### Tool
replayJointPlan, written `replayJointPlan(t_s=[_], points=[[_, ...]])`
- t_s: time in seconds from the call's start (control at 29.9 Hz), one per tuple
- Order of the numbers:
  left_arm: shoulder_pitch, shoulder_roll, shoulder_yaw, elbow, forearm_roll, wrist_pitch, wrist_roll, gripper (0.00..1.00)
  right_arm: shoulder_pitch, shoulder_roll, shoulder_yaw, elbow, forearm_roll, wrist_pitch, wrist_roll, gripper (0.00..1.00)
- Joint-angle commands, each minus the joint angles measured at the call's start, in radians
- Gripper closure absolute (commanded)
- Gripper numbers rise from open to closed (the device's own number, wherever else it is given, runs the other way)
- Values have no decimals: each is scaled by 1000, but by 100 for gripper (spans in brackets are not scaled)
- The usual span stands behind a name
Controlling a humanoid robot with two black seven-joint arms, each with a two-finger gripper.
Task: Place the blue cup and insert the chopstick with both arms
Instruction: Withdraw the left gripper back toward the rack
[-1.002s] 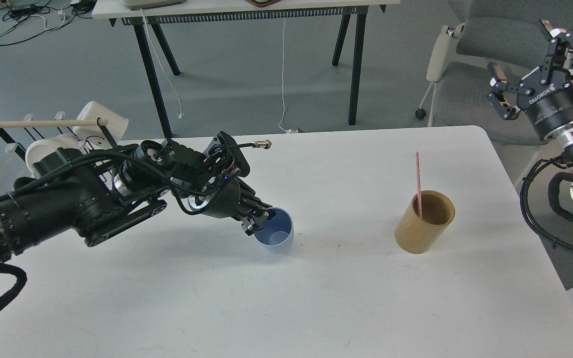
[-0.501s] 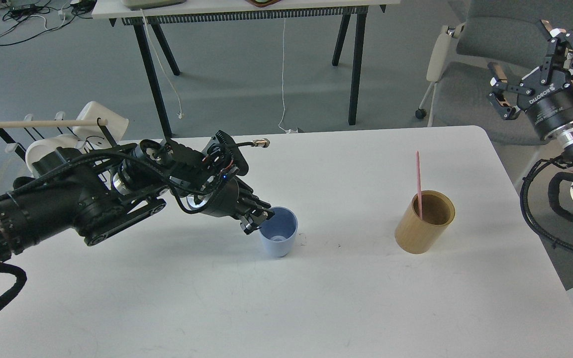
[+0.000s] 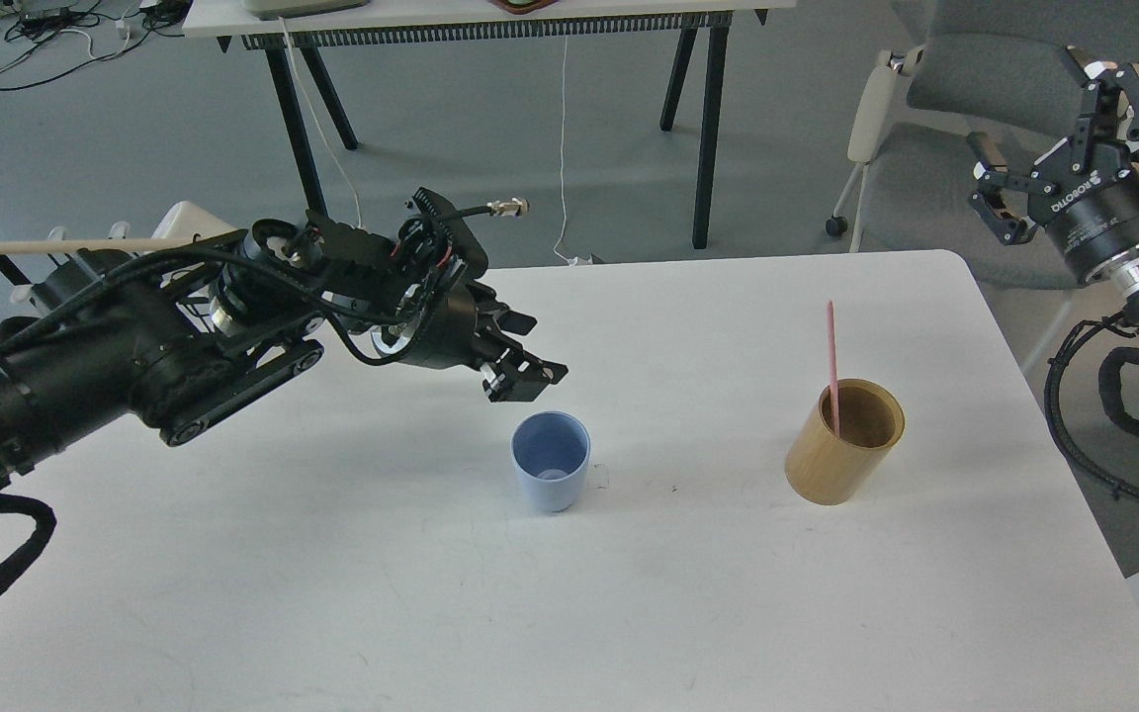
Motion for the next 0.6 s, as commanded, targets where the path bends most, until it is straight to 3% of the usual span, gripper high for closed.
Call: replayJointPlan(t_s=[0.0,0.1,0.37,0.57], points=[[51,37,-159,0,-158,0,0,16,3,-81,-12,84,-183,0,0,2],[117,63,-283,5,-360,0,0,16,-1,-179,-15,208,-386,-18,0,2],[289,54,-526,80,-905,0,0,16,-95,-356,-116,500,-833,-490,0,2],[355,68,-532,147,-1416,0,0,14,-136,-382,-210,537,-903,-671,0,5]])
